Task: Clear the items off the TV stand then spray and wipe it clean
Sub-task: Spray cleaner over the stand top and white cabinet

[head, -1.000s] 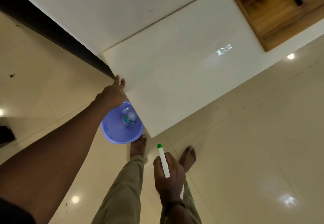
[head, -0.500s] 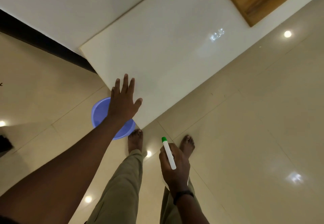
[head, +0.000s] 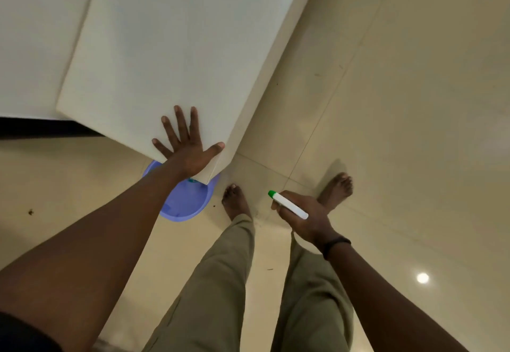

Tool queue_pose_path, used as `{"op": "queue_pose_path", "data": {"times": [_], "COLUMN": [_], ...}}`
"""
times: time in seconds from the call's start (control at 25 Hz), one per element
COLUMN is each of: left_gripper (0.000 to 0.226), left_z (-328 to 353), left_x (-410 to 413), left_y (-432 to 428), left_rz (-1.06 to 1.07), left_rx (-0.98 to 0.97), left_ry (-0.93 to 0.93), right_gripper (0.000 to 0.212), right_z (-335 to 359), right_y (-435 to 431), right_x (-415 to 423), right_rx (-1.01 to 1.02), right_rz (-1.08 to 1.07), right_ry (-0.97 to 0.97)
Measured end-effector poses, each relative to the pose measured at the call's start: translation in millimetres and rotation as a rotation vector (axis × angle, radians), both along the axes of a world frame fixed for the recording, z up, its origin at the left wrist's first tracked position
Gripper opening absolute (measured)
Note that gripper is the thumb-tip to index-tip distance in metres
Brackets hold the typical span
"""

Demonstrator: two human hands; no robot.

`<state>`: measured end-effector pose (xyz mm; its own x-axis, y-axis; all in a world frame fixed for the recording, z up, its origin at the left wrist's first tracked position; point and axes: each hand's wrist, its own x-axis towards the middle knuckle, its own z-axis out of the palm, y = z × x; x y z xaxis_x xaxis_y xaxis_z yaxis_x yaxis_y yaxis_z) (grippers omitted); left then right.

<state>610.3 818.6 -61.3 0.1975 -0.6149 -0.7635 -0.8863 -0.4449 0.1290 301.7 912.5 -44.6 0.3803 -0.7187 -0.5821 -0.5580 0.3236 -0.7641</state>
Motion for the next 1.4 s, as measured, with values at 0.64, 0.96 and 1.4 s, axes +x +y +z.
{"op": "queue_pose_path", "data": {"times": [0.64, 0.96, 1.4], "left_gripper": [0.103, 0.109, 0.110], "left_z": [8.6, 8.9, 7.1], "left_x": [-47.9, -101.6, -110.8], "left_y": [-47.2, -178.0, -202.0], "left_rz": [0.001, 0.164, 0.309], "left_rx": [-0.331, -0.300, -0.139], "left_ry": [-0.043, -0.022, 0.017], "right_gripper": [0.031, 0.025, 0.024], "right_z": [-51.8, -57.8, -65.6], "right_y": [-25.9, -74.4, -162.7], "right_x": [-40.1, -86.7, -118.2], "right_rx": [0.030, 0.067, 0.035], "right_rz": [-0.367, -0.314, -0.382], "right_ry": [0.022, -0.062, -0.098]}}
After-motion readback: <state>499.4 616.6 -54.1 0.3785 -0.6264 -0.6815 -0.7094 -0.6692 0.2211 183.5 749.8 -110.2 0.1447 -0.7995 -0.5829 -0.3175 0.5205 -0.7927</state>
